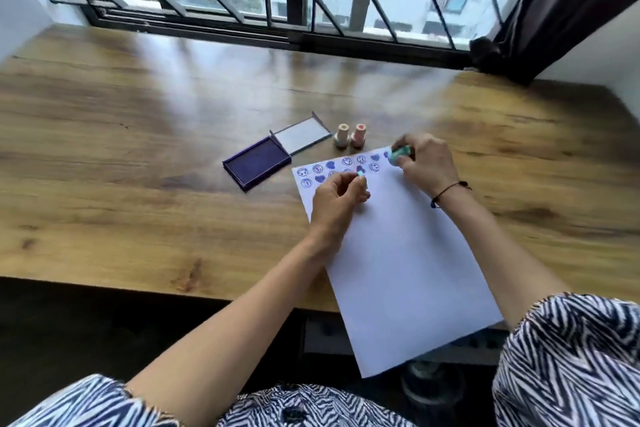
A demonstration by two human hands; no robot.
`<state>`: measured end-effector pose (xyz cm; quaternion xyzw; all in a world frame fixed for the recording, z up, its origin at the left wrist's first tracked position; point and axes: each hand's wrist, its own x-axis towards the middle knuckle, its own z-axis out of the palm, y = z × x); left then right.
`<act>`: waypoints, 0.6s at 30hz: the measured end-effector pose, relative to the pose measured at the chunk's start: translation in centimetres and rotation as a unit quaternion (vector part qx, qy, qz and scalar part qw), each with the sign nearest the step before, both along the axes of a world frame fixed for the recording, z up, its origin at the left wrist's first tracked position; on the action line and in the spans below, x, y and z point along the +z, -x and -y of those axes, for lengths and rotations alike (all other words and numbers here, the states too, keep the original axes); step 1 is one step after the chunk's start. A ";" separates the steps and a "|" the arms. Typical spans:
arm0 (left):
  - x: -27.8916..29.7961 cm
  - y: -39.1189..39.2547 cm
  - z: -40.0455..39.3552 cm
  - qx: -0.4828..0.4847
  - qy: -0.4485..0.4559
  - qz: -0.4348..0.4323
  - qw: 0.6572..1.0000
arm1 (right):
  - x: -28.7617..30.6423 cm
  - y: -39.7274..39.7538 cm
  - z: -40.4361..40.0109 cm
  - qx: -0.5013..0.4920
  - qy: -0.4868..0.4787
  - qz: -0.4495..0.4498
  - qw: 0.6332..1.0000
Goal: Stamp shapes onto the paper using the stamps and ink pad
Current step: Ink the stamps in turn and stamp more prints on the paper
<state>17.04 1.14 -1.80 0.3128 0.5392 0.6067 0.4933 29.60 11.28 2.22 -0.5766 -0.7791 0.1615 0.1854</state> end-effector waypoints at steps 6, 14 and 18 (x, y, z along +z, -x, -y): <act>-0.5 0.3 0.0 -0.007 -0.007 -0.009 1.000 | -0.2 0.9 -0.3 0.039 -0.023 0.085 0.995; -0.7 0.5 -0.1 -0.018 -0.010 -0.008 1.000 | -0.6 1.2 -0.2 0.064 -0.058 0.137 0.987; -0.9 0.5 0.0 -0.021 -0.011 -0.002 1.000 | -0.8 1.5 -0.3 0.065 -0.065 0.166 0.982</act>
